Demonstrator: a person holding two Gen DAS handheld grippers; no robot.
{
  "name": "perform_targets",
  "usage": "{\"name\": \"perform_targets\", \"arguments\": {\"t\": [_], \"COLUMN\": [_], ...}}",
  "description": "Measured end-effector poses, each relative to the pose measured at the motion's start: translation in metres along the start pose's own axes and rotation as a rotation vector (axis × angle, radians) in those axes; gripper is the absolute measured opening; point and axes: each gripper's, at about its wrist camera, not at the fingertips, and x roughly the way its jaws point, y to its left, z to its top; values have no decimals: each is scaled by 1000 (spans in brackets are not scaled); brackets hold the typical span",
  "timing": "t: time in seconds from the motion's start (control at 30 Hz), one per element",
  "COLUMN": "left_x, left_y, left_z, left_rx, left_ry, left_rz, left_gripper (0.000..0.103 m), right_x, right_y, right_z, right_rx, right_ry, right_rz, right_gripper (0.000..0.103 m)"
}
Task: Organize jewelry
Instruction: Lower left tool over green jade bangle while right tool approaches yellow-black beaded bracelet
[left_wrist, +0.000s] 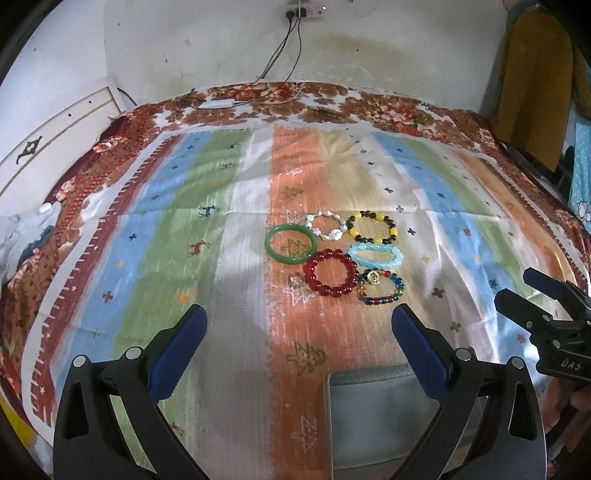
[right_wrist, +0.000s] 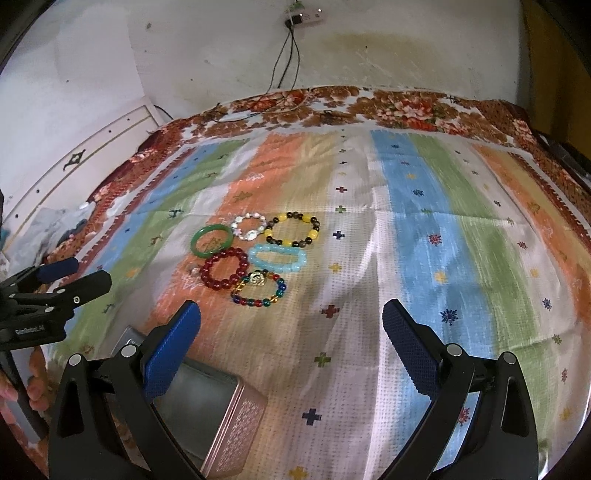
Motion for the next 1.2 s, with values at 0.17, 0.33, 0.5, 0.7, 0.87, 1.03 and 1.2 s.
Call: {"name": "perform_targets", "arguments": {"t": [0.17, 0.33, 0.5, 0.7, 0.87, 1.03, 1.2], "left_x": [13, 30, 41, 55, 70, 82, 94], "left_y": [3, 10, 14, 20, 25, 27, 29], "left_z": [10, 22, 31, 40, 45, 52, 58], "left_rx": [9, -2, 0, -17, -42, -48, -58], "left_ry": [13, 37, 50, 65, 97, 103, 115], "left_rz": [17, 69, 64, 56, 50, 62, 61], "left_gripper": [98, 98, 98, 98, 98, 97, 97], "right_x": [9, 18, 26, 40, 52, 64, 77], "right_y": [1, -1, -3, -2, -4, -7, -11], "right_z": [7, 14, 23, 35, 43, 50, 56], "right_rx": [-21, -34, -38, -58, -57, -47, -54], "right_ry": [8, 15, 24, 25, 39, 51, 59], "right_rz": [-8, -13, -11, -25, -24, -29, -46], "right_gripper": [100, 100, 100, 100, 100, 100, 100]}}
